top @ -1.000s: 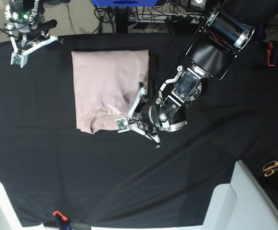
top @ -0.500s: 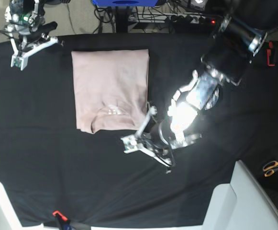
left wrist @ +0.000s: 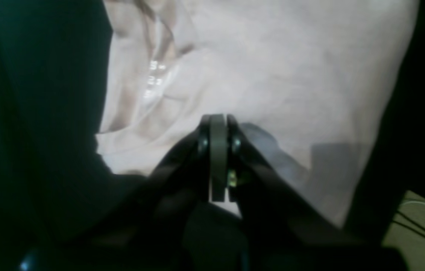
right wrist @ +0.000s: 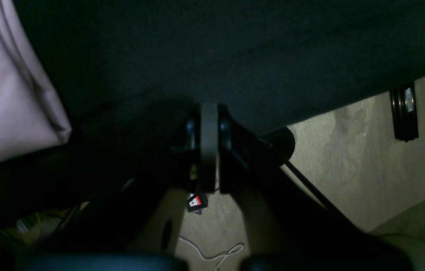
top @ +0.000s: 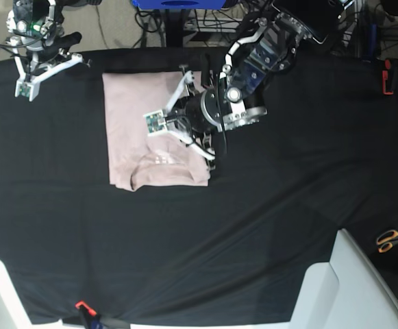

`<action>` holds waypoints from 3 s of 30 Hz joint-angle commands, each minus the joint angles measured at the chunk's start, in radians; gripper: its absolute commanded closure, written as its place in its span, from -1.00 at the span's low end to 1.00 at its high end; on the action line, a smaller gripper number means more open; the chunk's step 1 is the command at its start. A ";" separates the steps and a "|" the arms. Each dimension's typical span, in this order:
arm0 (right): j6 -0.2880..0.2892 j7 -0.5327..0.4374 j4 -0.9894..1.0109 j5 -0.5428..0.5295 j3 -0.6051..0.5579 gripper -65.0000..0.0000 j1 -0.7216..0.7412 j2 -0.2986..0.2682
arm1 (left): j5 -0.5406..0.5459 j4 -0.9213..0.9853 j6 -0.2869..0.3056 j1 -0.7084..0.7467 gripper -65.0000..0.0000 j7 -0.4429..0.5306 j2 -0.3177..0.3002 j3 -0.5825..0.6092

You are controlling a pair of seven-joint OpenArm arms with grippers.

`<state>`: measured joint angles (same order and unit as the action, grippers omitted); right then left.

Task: Fold the T-shirt properly

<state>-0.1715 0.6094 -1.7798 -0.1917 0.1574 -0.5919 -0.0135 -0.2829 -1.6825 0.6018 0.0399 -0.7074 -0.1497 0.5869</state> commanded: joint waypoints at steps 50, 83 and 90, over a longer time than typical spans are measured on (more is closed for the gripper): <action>0.005 -0.141 0.637 -0.041 -0.322 1.00 -0.095 -0.184 | 0.007 0.378 -0.096 0.688 1.00 0.322 -0.026 -0.448; 0.002 -0.919 1.701 -0.044 -0.333 1.00 0.344 0.019 | -0.003 1.674 -0.445 0.067 1.00 1.052 -0.020 -0.440; 0.002 -0.920 1.701 -0.041 -0.335 1.00 0.353 0.019 | -0.003 1.668 -0.445 0.064 1.00 1.052 -0.018 -0.440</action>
<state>-0.1642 -0.3073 -0.0795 -0.2321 -0.1783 -0.2279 0.0055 -0.2840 -0.0151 0.1566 0.0975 0.3401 -0.1600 0.1455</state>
